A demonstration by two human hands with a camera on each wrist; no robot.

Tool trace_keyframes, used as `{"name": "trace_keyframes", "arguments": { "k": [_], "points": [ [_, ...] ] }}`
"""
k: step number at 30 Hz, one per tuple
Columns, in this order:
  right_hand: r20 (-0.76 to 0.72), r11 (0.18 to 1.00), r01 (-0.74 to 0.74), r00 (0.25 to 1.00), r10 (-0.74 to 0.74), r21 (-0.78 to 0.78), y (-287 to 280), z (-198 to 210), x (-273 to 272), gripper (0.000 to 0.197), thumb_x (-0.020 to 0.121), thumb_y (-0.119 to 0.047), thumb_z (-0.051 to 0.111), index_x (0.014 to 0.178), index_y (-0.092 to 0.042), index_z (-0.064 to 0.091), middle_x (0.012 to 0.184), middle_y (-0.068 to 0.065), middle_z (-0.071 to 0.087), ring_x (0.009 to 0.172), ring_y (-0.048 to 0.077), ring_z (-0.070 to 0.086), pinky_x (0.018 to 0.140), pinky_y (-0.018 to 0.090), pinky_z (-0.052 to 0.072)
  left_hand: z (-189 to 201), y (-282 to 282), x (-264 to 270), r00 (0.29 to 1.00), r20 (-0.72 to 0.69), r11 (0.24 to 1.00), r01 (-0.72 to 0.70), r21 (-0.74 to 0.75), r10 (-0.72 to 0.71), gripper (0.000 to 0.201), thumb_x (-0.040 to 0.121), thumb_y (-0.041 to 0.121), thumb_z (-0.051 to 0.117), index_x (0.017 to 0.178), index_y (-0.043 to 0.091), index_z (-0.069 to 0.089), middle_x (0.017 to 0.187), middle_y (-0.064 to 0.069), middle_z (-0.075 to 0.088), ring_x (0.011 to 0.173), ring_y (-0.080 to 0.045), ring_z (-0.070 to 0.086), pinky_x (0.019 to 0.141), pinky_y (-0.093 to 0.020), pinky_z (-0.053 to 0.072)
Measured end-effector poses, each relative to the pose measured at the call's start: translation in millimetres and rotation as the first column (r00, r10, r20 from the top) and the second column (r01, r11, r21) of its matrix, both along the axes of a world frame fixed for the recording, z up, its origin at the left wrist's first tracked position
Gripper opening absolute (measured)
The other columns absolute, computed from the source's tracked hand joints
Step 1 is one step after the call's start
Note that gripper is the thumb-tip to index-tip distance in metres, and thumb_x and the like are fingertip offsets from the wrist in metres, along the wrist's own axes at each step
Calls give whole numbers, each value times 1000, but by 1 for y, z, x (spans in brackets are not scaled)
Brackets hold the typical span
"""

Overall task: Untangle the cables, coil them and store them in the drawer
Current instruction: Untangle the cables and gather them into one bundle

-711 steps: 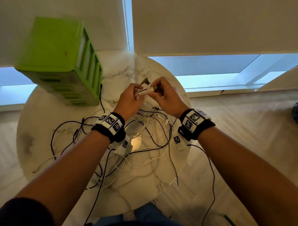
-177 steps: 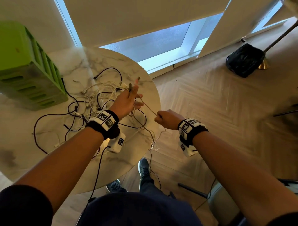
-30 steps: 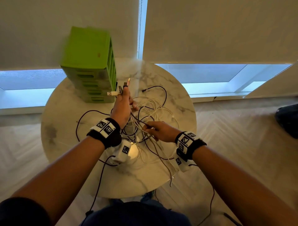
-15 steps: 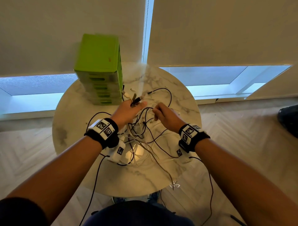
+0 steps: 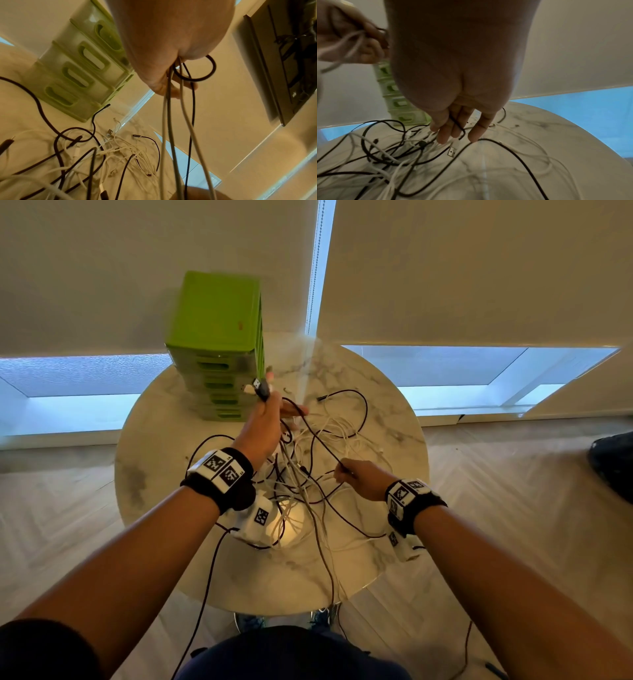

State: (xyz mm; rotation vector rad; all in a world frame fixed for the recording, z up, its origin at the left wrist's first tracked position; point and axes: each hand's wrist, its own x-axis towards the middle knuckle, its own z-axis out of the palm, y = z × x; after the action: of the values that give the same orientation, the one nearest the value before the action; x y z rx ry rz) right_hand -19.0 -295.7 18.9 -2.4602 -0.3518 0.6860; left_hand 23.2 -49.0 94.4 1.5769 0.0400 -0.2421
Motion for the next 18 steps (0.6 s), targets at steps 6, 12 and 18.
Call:
{"name": "trace_keyframes", "arguments": {
  "k": [6,12,18],
  "points": [
    [257,996,84,962,-91,38,-7,-3,4,20,102,-8,53,110,-8,71,108,9,73,101,25,67,91,37,52,1,-1,-4,994,-89,985,-71,-157,58,36,111,31,35,82,13,46,58,4,39,48,-12,41,50,-30,37],
    [414,925,247,839,-353,287,8,49,25,12,93,-13,71,101,-4,74,94,9,70,71,14,68,64,28,59,-10,-7,-11,990,-57,960,143,240,-133,45,87,48,65,123,21,61,80,1,59,67,-13,52,65,-30,43],
    [409,945,175,868,-281,277,25,73,27,15,93,-19,71,97,-7,78,86,2,71,61,4,66,59,12,53,-16,-18,-21,983,-99,945,177,276,-155,43,95,59,60,93,18,75,48,14,35,42,-7,33,48,-26,29]
  ]
}}
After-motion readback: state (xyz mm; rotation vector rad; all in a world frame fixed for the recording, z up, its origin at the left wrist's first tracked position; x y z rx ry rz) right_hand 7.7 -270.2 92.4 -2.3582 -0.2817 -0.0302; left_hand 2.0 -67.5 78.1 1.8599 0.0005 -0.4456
